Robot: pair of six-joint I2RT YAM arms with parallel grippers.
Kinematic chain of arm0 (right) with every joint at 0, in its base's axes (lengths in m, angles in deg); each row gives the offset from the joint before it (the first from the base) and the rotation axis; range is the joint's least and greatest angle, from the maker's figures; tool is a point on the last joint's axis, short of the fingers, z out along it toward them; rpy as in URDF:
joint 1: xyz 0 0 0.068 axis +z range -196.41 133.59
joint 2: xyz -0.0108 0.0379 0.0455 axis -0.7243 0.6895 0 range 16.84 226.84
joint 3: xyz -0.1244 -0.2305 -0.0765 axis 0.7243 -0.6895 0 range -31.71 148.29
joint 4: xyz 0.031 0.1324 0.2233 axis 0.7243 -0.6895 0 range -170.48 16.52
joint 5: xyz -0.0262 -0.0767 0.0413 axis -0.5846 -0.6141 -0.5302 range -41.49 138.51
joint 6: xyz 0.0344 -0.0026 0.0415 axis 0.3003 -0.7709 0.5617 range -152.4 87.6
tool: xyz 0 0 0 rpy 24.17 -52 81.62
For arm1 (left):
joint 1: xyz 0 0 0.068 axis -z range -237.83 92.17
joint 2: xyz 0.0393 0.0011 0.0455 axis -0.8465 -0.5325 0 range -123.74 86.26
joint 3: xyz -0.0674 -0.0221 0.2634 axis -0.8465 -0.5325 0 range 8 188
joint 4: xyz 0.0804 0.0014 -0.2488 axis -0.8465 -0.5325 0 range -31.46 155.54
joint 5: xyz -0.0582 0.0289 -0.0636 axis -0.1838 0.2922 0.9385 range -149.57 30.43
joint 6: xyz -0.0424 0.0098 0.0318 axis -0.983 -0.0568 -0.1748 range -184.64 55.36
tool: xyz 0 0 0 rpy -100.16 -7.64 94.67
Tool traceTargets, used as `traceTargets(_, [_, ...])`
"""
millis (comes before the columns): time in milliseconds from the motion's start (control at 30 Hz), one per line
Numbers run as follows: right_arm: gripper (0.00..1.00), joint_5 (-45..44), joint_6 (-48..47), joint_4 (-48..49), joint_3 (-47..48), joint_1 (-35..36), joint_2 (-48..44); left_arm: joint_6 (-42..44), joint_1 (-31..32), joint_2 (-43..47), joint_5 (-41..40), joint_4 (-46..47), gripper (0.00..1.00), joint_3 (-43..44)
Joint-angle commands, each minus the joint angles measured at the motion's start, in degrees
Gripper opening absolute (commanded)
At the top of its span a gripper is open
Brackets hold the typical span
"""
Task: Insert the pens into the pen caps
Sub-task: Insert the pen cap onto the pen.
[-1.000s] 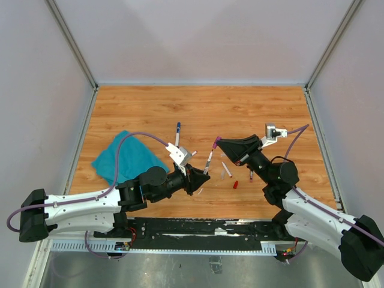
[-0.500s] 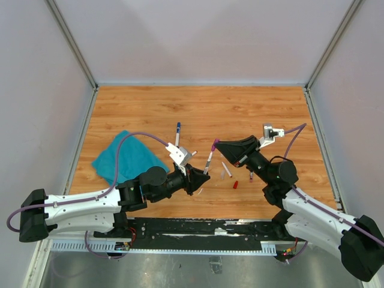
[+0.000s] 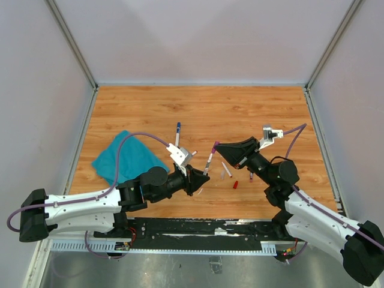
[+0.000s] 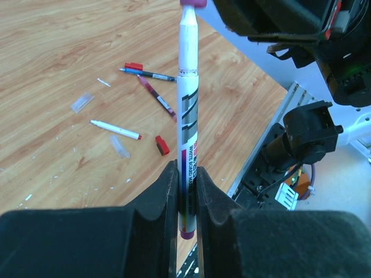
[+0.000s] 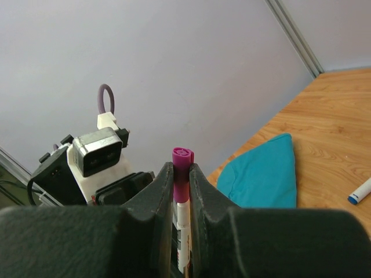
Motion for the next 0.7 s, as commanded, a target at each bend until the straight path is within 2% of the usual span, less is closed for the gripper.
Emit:
traceTargets(0, [0.01,3.6,-2.4,-3.1,0.2,-0.8,-0.4,0.8,0.4,-0.3,-1.2,2.5,0.0,1.2])
traceTargets(367, [0.04,6.9,-2.9,-3.9,-0.1,-0.7,0.9,0.8,0.4,-0.6,-1.4,2.5,0.0,1.5])
traceTargets(567, [0.27,7.2,-5.5,-7.0,-0.9,-0.7,-1.5,0.9,0.4,-0.4,-3.0,2.5,0.01,1.3])
traceTargets(667, [0.41,6.5,-8.3,-12.4,0.0,-0.7,-4.3,0.6,0.5,-0.1,-4.2,2.6,0.01,1.1])
